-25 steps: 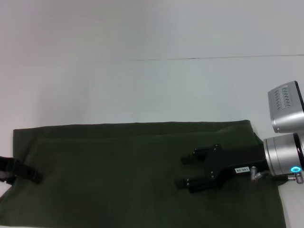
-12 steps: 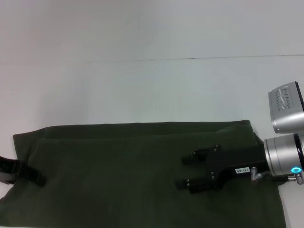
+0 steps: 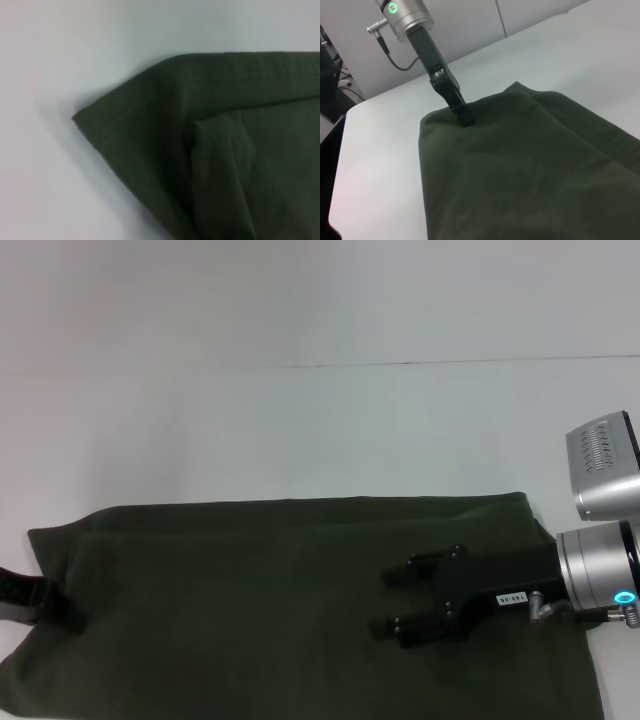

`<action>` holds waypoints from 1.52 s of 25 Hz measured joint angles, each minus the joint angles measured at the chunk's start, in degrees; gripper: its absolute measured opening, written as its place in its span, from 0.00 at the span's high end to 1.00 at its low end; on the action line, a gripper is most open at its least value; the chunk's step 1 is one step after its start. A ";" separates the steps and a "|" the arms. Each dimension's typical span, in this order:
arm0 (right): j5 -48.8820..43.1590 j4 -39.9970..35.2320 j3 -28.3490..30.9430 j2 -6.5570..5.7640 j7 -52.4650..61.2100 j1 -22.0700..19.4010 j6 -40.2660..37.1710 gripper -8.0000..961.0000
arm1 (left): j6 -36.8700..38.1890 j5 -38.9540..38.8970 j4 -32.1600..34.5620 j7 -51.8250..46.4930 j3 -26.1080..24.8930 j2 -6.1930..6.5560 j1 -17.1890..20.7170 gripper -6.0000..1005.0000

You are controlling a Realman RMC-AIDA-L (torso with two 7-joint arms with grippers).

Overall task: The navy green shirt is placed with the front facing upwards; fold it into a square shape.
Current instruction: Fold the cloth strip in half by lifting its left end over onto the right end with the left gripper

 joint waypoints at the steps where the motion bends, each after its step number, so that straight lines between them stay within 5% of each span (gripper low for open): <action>1: 0.00 0.00 0.00 0.00 0.00 0.00 -0.02 0.15 | 0.08 0.00 -0.07 0.07 0.12 0.00 -0.03 0.61; 3: 0.00 0.00 0.00 0.00 0.00 0.00 -0.05 0.15 | 0.31 0.01 -0.17 0.07 0.20 0.02 -0.08 0.78; 9: 0.00 0.00 0.00 0.00 0.00 0.00 -0.10 0.15 | 0.70 0.00 0.02 -0.11 -0.15 0.20 -0.19 0.96; 21: 0.49 0.05 0.00 0.30 -0.44 0.17 0.11 0.15 | 1.98 -0.02 4.67 -0.42 -0.34 0.24 0.11 0.96; 38: 2.20 1.81 -0.35 0.71 -1.57 1.68 0.88 0.15 | 3.73 2.11 8.55 -1.66 -4.24 3.77 1.16 0.96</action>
